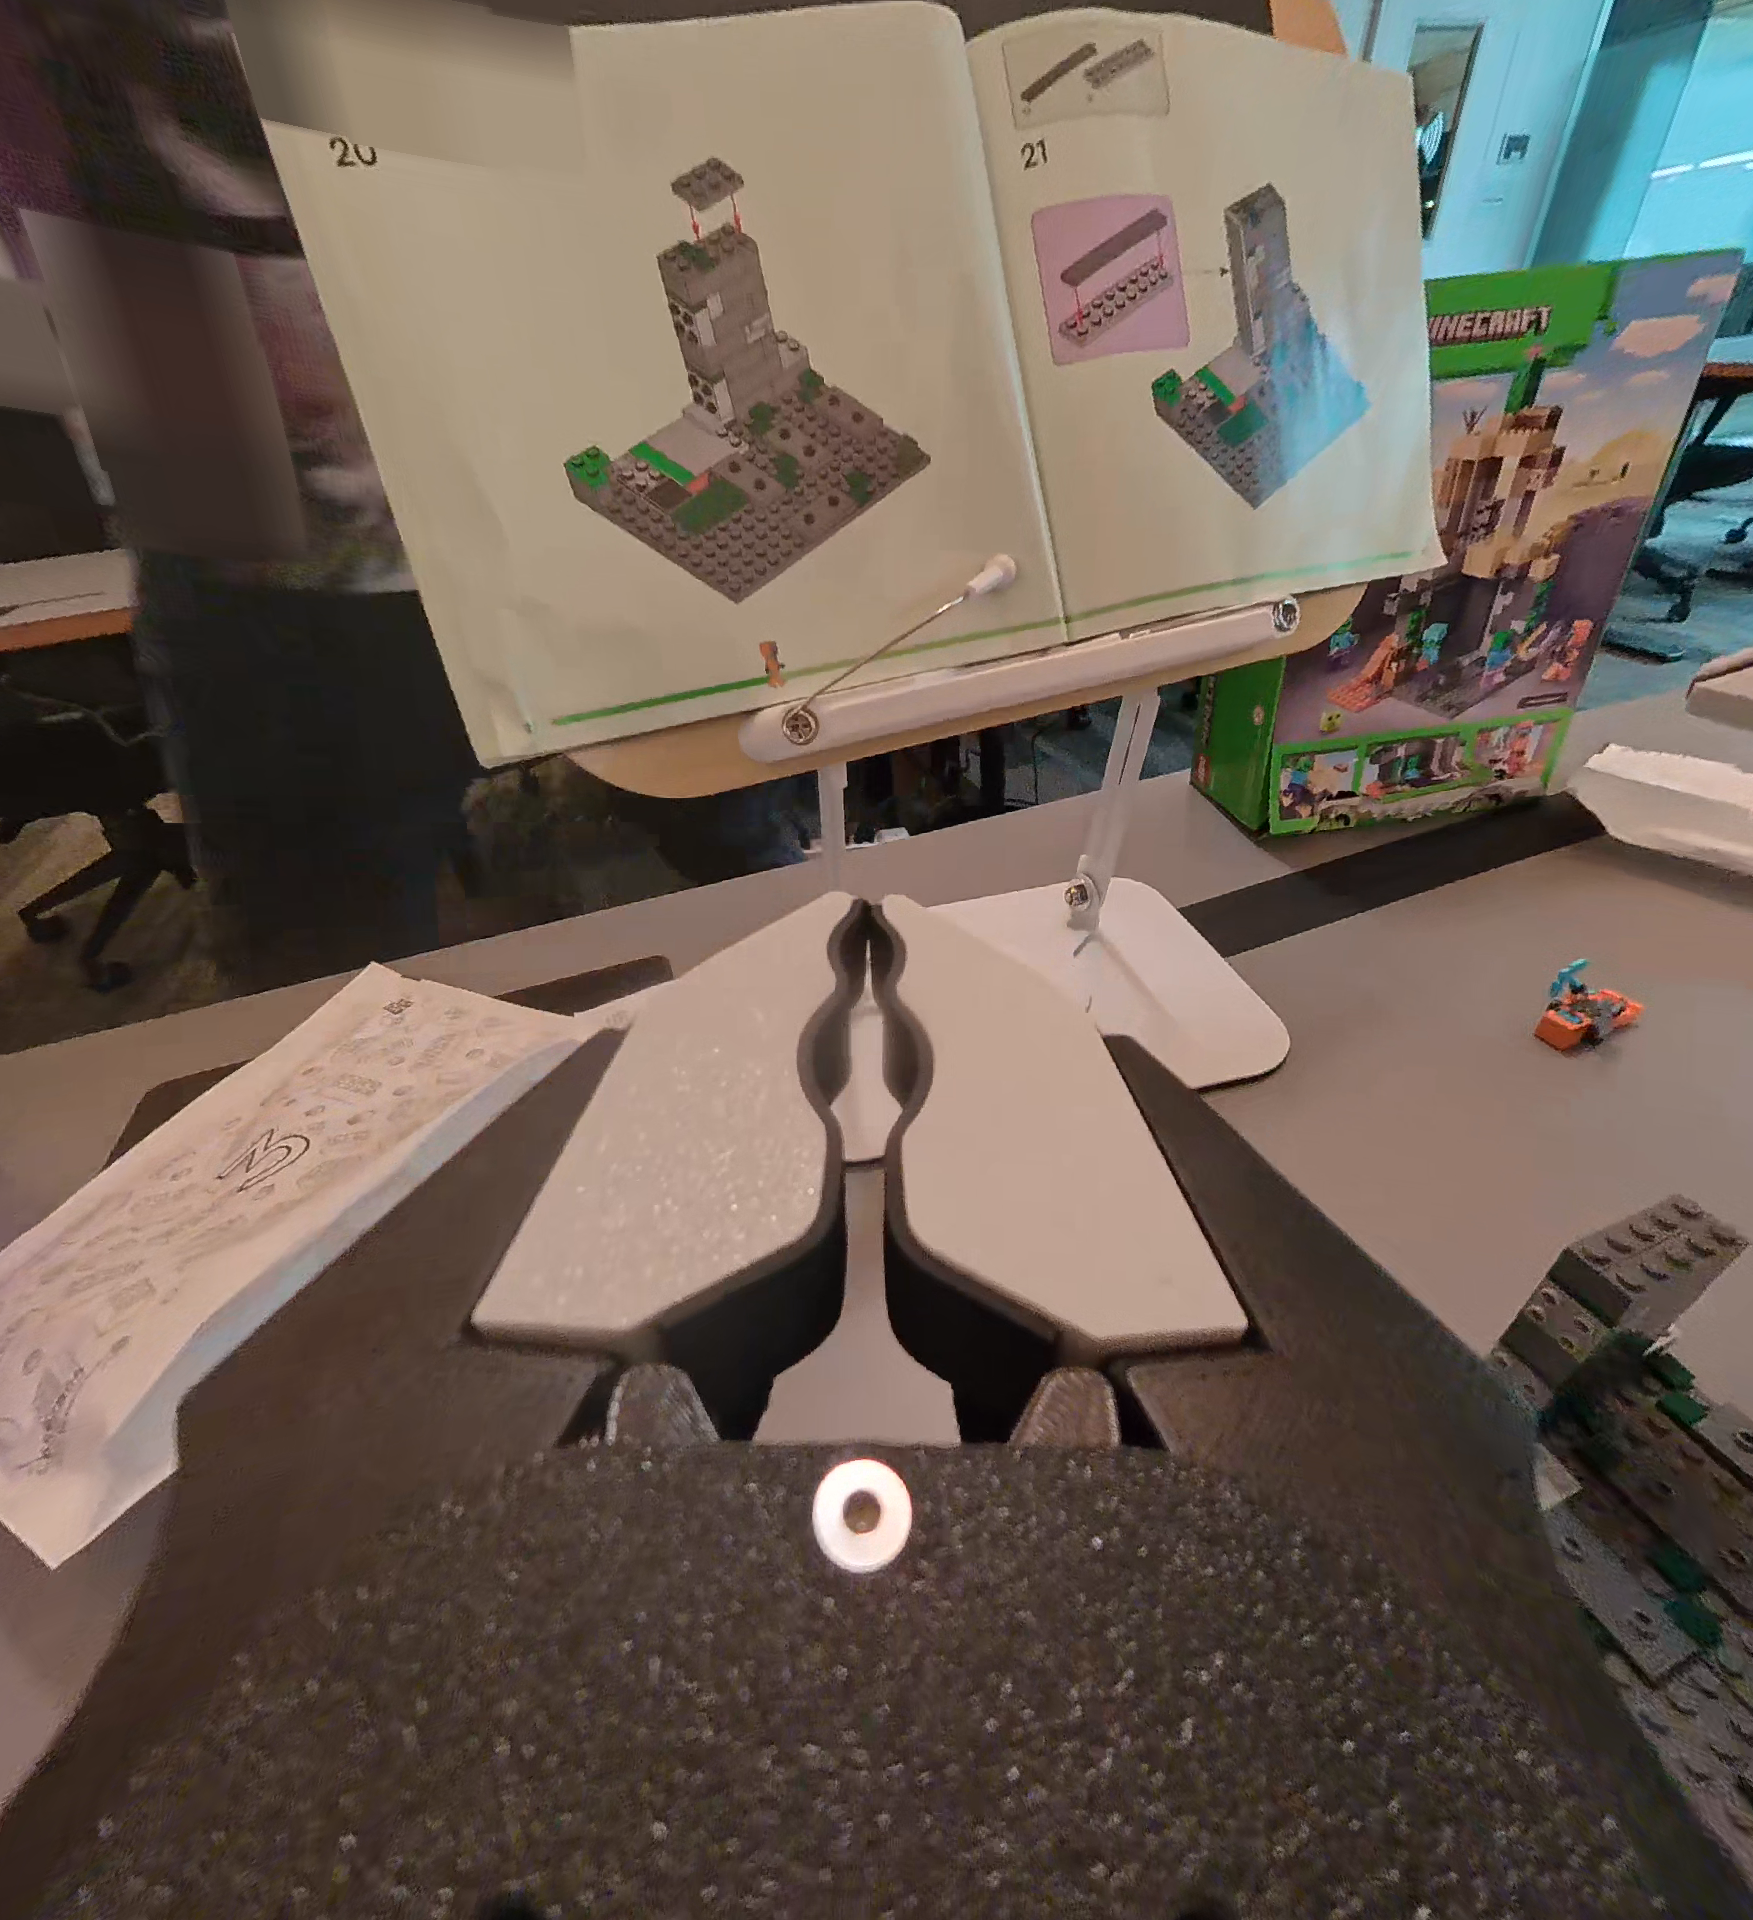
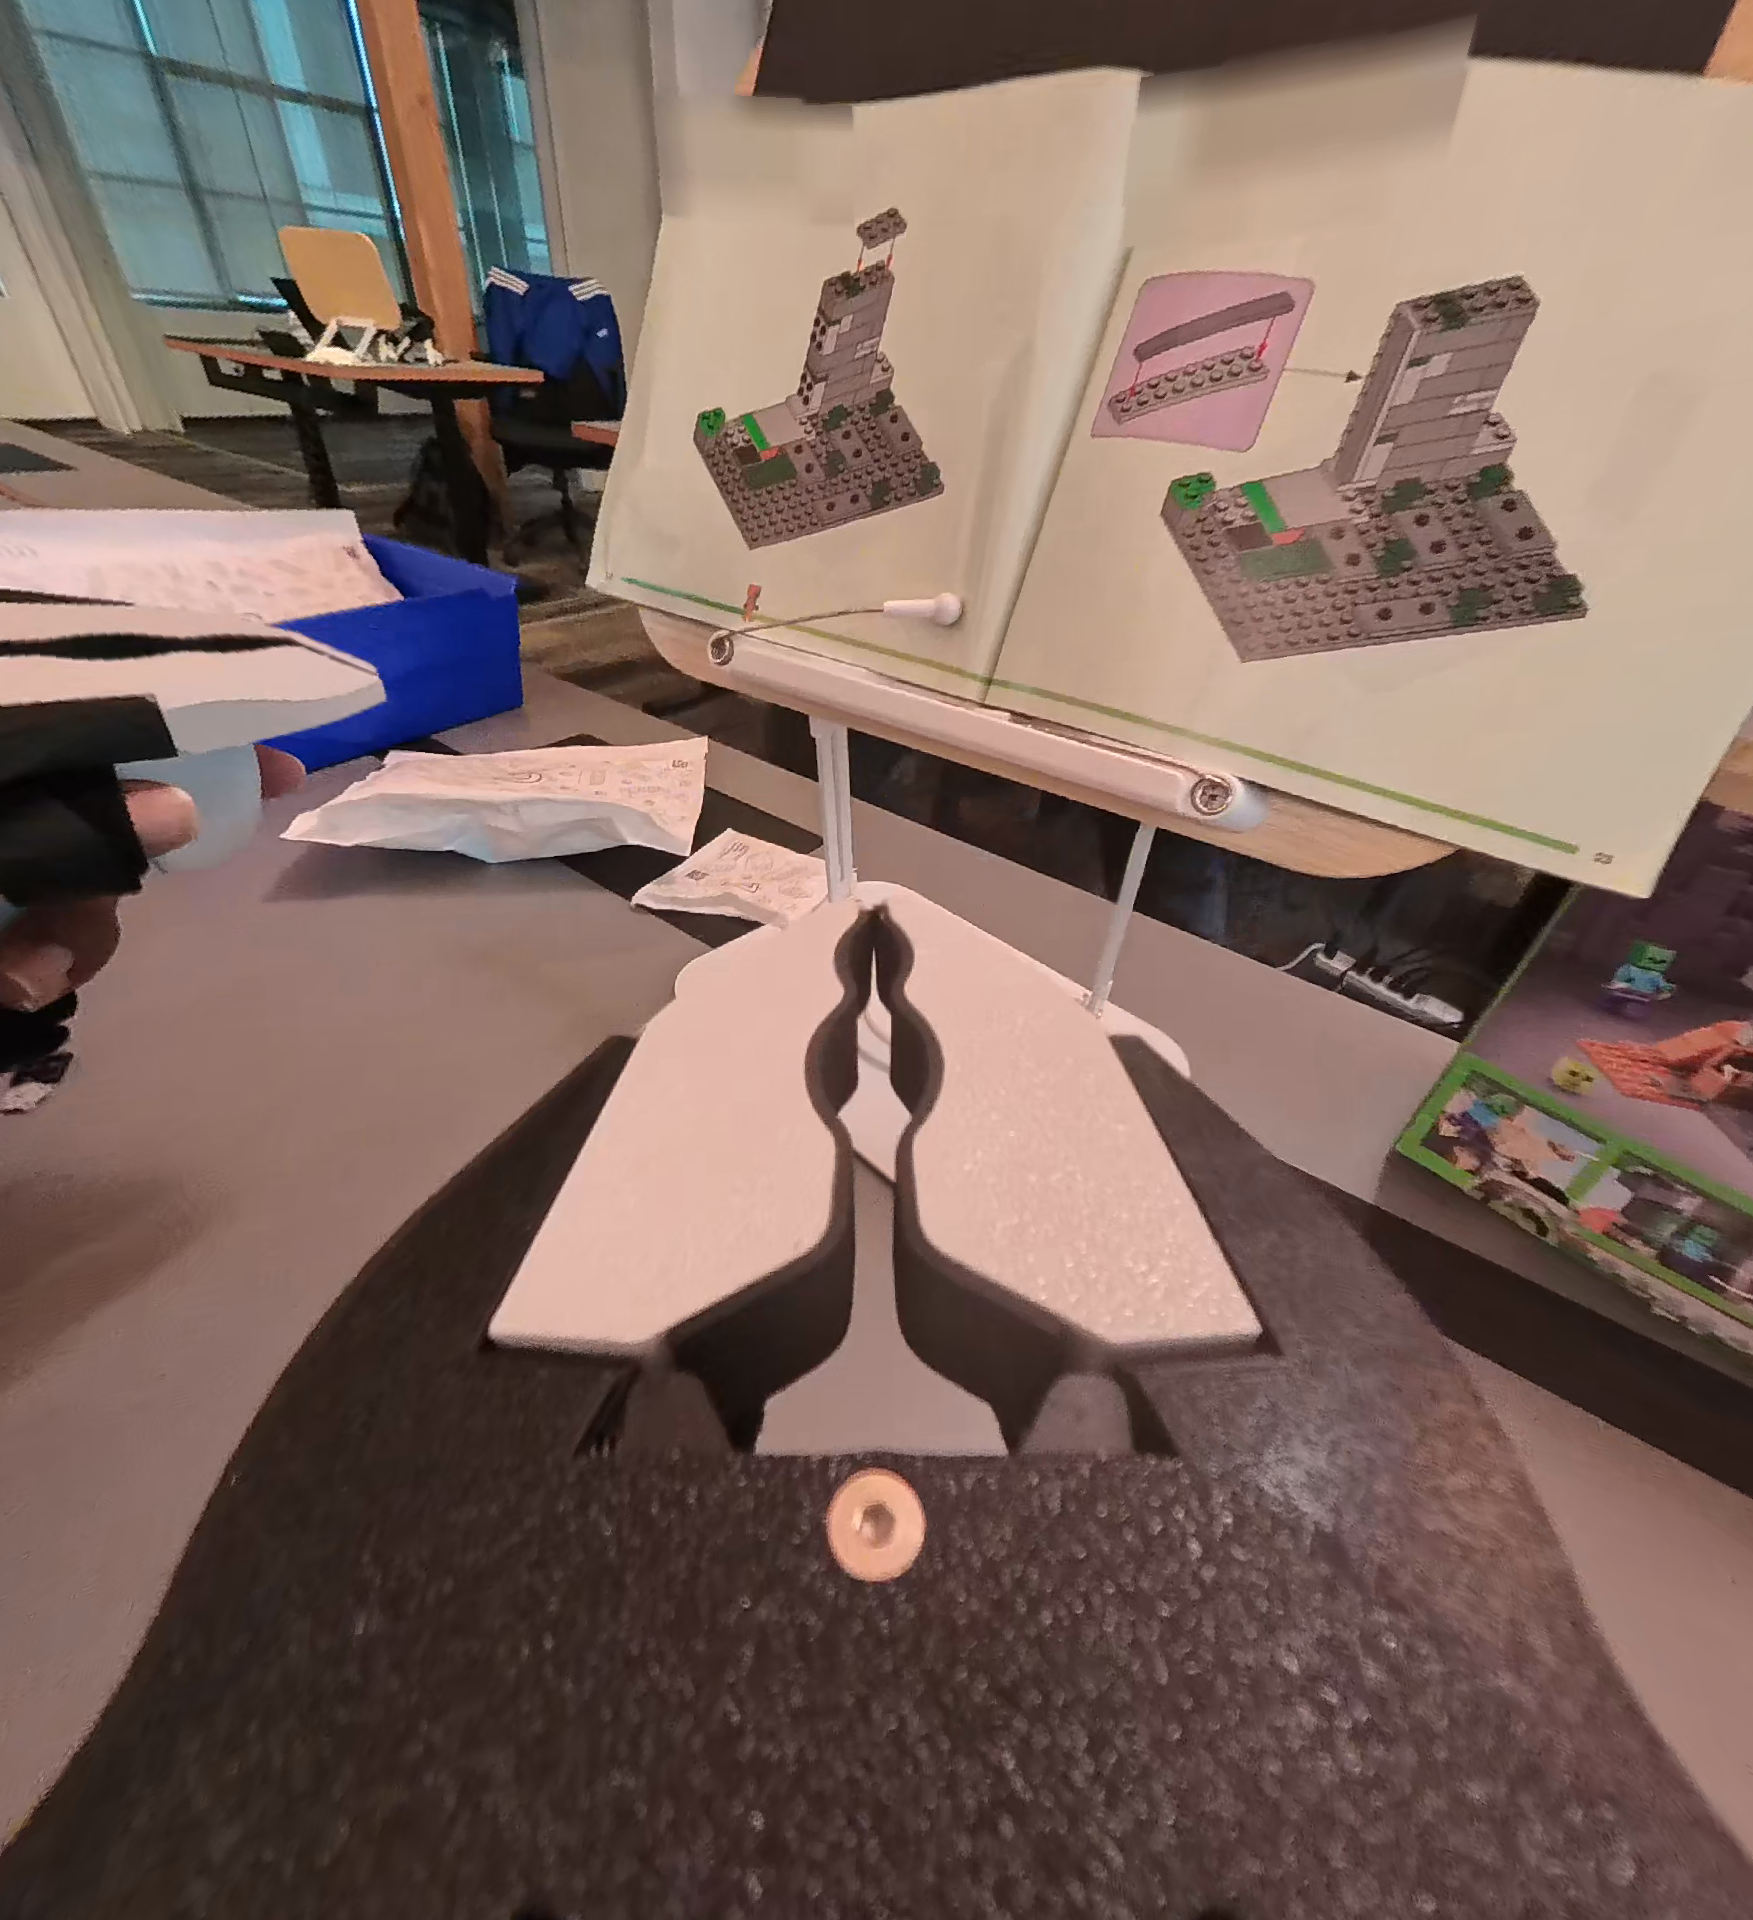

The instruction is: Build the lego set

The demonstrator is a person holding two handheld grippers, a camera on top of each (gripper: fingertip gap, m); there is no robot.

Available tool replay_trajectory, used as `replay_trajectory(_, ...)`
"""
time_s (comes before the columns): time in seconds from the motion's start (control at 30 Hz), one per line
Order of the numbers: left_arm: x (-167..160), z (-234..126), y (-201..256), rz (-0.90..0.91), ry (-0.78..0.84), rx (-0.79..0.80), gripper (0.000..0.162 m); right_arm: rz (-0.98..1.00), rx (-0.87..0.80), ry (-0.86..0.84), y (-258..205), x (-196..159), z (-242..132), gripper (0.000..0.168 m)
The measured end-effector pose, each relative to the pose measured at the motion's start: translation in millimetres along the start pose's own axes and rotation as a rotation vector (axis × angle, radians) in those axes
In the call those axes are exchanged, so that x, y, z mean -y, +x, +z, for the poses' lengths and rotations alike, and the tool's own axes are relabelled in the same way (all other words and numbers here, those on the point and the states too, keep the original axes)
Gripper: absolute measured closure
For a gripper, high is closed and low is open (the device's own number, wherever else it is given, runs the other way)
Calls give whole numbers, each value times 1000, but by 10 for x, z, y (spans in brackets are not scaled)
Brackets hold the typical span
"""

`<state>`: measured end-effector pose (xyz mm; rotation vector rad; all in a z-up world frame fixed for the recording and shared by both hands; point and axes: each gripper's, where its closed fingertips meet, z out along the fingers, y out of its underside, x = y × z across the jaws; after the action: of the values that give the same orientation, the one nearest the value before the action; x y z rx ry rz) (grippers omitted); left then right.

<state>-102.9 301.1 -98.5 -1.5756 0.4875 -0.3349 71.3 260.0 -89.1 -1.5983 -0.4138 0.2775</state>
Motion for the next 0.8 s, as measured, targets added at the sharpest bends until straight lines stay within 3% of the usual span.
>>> replay_trajectory(0.53,-89,106,25,34,-47,-15,162,-8,111,-10,-152,-148,77,168)
replay_trajectory(0.8,308,297,-118,71,-3,10,162,-16,156,16,-240,-54,45,168)
